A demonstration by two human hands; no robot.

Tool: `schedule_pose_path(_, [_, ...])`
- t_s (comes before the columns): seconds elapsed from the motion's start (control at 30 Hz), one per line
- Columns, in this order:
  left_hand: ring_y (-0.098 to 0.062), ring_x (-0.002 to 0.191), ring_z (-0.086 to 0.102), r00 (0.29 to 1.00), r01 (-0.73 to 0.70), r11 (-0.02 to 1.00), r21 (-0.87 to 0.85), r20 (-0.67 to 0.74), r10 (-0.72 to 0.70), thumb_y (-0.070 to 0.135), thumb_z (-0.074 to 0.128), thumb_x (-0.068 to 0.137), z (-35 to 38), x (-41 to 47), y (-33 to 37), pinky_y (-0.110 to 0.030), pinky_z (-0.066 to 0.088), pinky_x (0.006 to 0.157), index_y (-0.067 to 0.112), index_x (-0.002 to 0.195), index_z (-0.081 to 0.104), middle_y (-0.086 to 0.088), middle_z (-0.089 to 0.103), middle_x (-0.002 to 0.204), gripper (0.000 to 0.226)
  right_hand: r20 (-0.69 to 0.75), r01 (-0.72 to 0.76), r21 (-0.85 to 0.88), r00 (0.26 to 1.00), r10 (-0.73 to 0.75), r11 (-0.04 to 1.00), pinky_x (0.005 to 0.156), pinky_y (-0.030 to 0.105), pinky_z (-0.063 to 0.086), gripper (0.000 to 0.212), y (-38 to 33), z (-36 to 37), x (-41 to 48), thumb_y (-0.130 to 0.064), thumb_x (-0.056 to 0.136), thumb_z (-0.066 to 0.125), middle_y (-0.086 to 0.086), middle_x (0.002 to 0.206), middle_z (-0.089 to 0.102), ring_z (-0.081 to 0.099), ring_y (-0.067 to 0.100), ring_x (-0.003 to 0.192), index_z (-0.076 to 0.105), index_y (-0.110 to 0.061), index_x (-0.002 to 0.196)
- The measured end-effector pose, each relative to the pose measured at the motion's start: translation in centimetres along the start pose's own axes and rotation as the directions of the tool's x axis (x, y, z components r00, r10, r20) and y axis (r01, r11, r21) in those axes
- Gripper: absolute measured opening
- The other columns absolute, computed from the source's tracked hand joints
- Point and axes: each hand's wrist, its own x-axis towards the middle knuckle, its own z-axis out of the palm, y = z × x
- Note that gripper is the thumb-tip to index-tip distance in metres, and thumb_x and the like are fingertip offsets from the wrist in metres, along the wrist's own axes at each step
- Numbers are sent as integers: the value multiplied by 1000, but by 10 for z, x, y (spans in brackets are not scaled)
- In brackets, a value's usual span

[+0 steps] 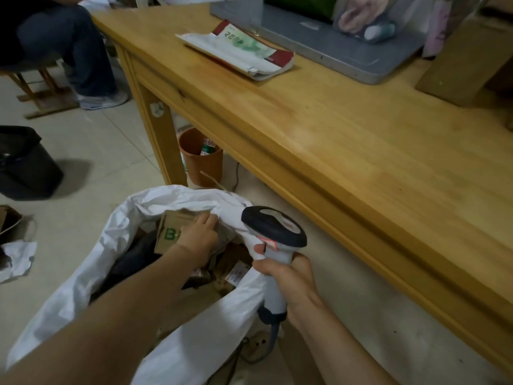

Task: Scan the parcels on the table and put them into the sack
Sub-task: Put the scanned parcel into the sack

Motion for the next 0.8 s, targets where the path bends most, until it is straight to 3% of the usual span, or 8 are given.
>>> schedule_pose_path(0.2, [-30,138,16,981,-129,991,21,-143,130,38,65,87,-4,-2,8,-50,36,108,28,133,55,-5,21,147,48,-32,-30,43,999,31,999,96,44,49,28,1,-10,-2,-3,72,79,4,95,70,64,24,93,68,-16,94])
schedule_pose_path(0.33, [-31,142,18,976,-64,997,32,-207,69,36,67,85,15,4,9,-42,30,112,27,134,55,-6,24,151,51,-8,-32,42,999,32,999,88,36,48,35,6,-11,4,-1,70,78,0,92,70,63,16,86,69,-12,102])
schedule_pose_path(0.43, [-35,113,58,964,-63,997,48,-257,74,40,94,39,15,8,15,-39,55,84,25,87,79,-14,60,122,52,-48,-42,69,998,45,997,85,34,47,33,8,-14,13,0,69,79,-1,90,70,63,16,87,68,-12,97])
schedule_pose_path(0.5, [-35,92,67,930,-60,997,41,-362,71,38,95,16,22,10,14,-38,58,65,22,62,76,-13,68,100,52,-83,-54,77,995,60,996,77,30,47,39,11,-20,21,-4,67,81,1,93,71,64,16,87,68,-11,103])
schedule_pose_path(0.57, [-37,107,60,931,-76,996,-42,-360,56,44,93,38,18,9,5,-40,59,78,20,82,77,-15,61,116,52,-85,-56,69,995,62,996,73,30,47,41,12,-25,25,-8,68,82,0,96,70,63,16,87,69,-12,107])
schedule_pose_path(0.63, [-34,121,44,919,-64,955,-289,-390,-56,47,80,68,16,6,-7,-37,48,96,17,116,66,-14,43,134,58,-66,-59,68,996,64,996,83,35,48,43,12,-25,24,-10,69,82,-1,99,68,62,17,90,67,-15,110])
schedule_pose_path(0.73, [-20,103,53,885,88,731,-677,-284,-369,54,78,68,-1,-5,-16,-29,51,88,22,125,56,-4,40,128,69,-42,-75,94,996,79,993,94,43,47,41,8,-21,20,-11,71,81,2,99,66,60,20,91,63,-15,107])
schedule_pose_path(0.8, [-15,92,58,883,172,622,-764,-161,-441,61,75,67,-5,-10,-14,-28,54,77,24,117,57,0,50,118,64,-50,-68,88,996,73,994,92,43,48,40,6,-19,17,-11,71,81,5,100,66,61,22,91,63,-14,106])
